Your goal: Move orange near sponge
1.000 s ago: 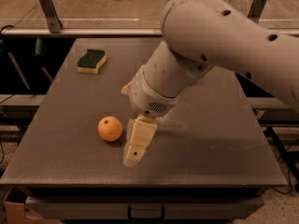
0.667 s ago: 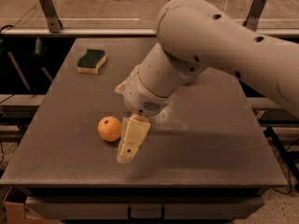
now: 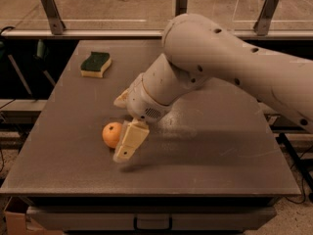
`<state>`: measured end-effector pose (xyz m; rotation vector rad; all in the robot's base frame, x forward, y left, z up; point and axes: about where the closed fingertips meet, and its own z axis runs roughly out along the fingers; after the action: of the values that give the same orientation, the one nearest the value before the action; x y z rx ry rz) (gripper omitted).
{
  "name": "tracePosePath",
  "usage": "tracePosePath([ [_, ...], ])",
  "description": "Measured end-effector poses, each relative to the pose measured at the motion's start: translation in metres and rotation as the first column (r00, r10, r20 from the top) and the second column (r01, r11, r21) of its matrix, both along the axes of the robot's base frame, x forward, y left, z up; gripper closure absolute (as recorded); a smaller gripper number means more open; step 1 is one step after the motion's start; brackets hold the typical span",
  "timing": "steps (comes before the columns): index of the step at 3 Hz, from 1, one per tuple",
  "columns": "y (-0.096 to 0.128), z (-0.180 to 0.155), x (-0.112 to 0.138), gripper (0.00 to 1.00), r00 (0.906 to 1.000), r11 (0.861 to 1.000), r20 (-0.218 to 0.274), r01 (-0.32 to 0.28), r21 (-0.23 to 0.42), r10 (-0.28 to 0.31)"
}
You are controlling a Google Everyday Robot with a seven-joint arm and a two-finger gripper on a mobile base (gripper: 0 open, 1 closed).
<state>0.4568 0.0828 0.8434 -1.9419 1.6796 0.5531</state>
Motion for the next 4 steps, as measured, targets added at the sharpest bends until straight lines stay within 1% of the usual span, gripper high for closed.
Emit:
tracePosePath([
  [1,0.003,-0.002,0.002,0.43,0.9999,1.000,-0.010,0.007,0.024,-0.007],
  [2,0.001,0.003,0.002,0.64,0.9996,0.999,-0.012,0.024,0.040,-0.024],
  [3,-0.013,0.020,0.005,0.87,0.9970,0.996,0.020,0.073,0.055,-0.074],
  [4,-0.012,0.021,0.004,1.00,0.9970,0.996,0.023,0.072,0.054,-0.074],
])
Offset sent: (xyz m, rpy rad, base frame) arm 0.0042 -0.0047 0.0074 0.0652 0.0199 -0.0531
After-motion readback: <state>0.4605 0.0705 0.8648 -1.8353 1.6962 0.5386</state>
